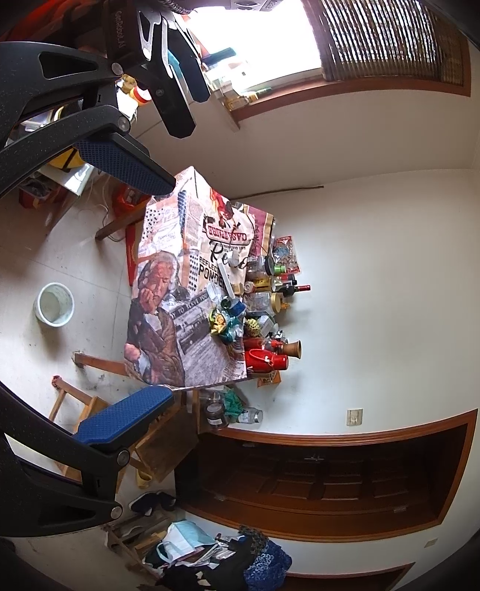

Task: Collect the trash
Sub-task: 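Move both tools toward the white box and yellow chip bag on the table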

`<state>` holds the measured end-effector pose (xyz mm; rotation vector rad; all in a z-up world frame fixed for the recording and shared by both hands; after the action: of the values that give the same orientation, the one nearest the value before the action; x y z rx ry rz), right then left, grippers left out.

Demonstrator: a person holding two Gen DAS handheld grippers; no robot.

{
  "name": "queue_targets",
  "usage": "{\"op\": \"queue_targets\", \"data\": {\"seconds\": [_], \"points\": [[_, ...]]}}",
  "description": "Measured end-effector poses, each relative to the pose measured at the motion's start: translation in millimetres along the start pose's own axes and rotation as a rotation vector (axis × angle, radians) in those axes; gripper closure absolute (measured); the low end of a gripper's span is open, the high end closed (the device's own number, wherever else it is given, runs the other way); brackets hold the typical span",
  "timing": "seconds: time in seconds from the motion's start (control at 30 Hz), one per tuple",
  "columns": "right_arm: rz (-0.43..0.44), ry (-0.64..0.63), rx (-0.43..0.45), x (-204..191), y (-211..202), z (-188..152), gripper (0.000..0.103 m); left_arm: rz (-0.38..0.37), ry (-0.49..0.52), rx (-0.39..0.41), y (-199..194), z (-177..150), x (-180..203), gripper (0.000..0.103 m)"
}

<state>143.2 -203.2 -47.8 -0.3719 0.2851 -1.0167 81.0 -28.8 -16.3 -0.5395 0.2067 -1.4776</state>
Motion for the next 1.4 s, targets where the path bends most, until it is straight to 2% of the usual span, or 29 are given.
{"op": "queue_targets", "data": {"seconds": [0.3,0.47,0.6,0.83,0.93,1.13,1.3,1.4], "points": [[-0.012,0.017,0.008,26.6,30.0,16.3,0.001,0.013,-0.028,0.011,41.6,27.9,5.9,0.000],[-0.007,0.035,-0.013,36.0,61.5,24.7,0.001,0.042,-0.053,0.000,74.1,44.0,-10.5,0.000],[-0.057,0.027,-0.021,39.8,93.8,32.4,0.001,0.053,-0.052,-0.001,104.9,57.0,-31.7,0.000],[-0.146,0.043,-0.040,42.3,170.5,61.6,0.001,0.030,-0.035,-0.004,190.6,106.8,-86.4,0.000],[-0.145,0.080,-0.075,38.2,212.1,80.3,0.001,0.026,-0.030,-0.022,224.8,134.3,-108.8,0.000],[-0.196,0.126,-0.109,32.9,277.3,104.7,0.001,0.005,0.042,-0.042,293.6,172.4,-149.4,0.001],[-0.215,0.161,-0.154,36.4,326.0,110.4,0.001,-0.010,0.038,-0.103,348.7,178.5,-175.9,0.002],[-0.209,0.176,-0.190,42.3,355.2,109.4,0.001,-0.012,0.023,-0.182,388.3,172.5,-187.2,0.005]]}}
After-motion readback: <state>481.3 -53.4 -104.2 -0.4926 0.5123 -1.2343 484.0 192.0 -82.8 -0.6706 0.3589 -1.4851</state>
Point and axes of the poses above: each gripper's, at about its wrist camera, not at the fingertips, and y roughly the way its jaws point, x to its right, z to its top, the point moved 4 cm from there along y, roughly the way its jaws point, and after that the axes turned 5 degrees about -y, right-handed, at the moved point
